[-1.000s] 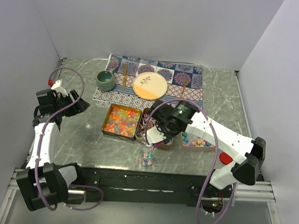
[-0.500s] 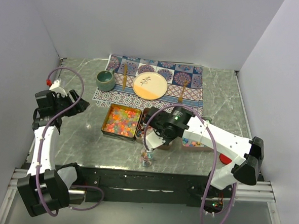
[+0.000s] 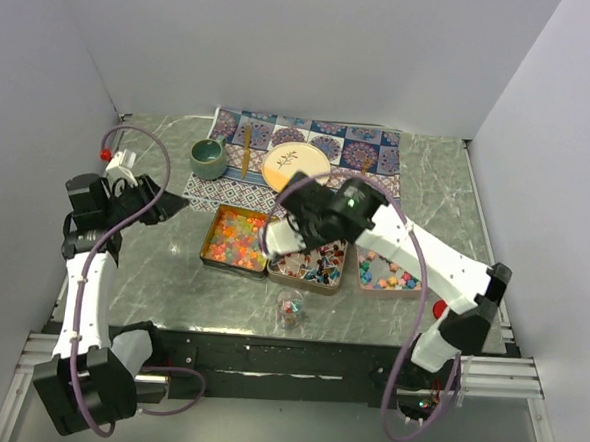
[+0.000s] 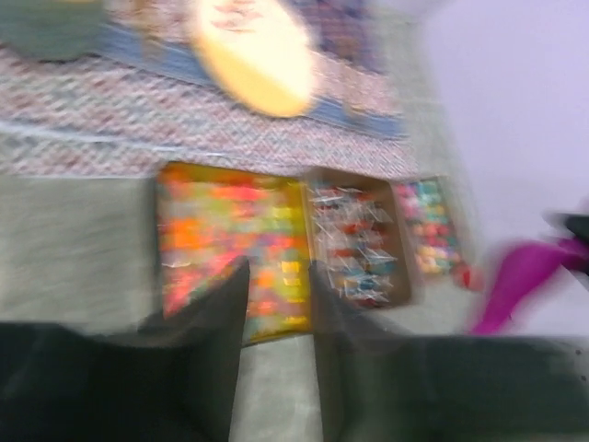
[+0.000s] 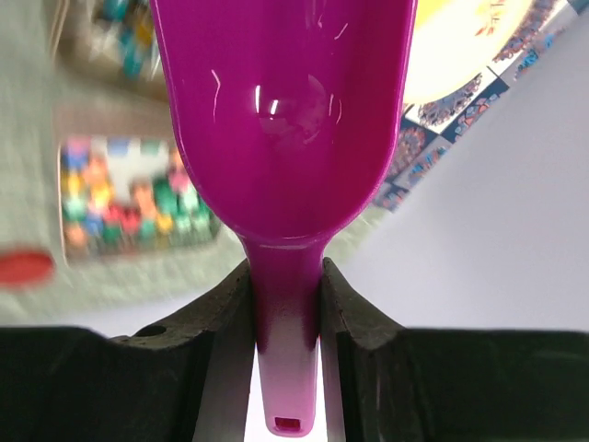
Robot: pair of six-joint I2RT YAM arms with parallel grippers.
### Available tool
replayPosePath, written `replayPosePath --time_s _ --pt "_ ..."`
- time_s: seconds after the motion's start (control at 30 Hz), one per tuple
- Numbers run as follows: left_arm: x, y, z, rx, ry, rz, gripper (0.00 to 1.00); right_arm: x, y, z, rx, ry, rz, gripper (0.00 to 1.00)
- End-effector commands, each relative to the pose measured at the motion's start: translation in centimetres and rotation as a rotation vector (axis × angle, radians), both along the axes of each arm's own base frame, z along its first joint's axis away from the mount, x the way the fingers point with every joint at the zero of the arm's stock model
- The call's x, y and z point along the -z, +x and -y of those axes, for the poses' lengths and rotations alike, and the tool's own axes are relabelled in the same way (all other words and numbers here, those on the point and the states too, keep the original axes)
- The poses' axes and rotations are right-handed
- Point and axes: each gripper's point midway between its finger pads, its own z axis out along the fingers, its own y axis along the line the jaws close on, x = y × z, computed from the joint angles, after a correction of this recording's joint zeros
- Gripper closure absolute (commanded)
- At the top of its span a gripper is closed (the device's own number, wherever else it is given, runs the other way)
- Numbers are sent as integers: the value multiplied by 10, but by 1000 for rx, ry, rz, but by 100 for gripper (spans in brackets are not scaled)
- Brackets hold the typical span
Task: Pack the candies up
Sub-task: Place the fake candies in the packing bottle, then scoop the fake candies from the storage box.
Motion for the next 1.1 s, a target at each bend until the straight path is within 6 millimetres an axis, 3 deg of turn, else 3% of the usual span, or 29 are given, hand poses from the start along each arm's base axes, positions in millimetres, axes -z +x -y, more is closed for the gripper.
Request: replayPosePath --time_s 0.0,0.1,0.27,0.4,0.57,0.77,0.93,0.97,1.07 --pt "-62 -23 40 254 -94 135 99 17 3 -15 189 139 -139 100" --pt "-73 -33 53 316 -147 139 99 40 17 -31 245 155 -165 100" --pt "-69 -34 75 376 -207 103 99 48 34 -64 308 216 -197 100" --pt "-59 -29 88 393 -238 67 99 32 52 -94 305 302 -179 100" --pt "-38 -18 87 357 -261 -11 99 6 57 -112 276 399 -141 100" --pt "-16 0 85 322 -291 -85 99 -22 40 -121 204 535 -164 100" --pt "-4 13 82 296 -283 -108 99 -61 21 -142 129 720 -255 100" --pt "-1 15 81 288 -285 -116 99 -76 18 -146 116 769 -270 100" --pt "4 18 80 283 -269 -117 99 -91 15 -155 91 840 -290 100"
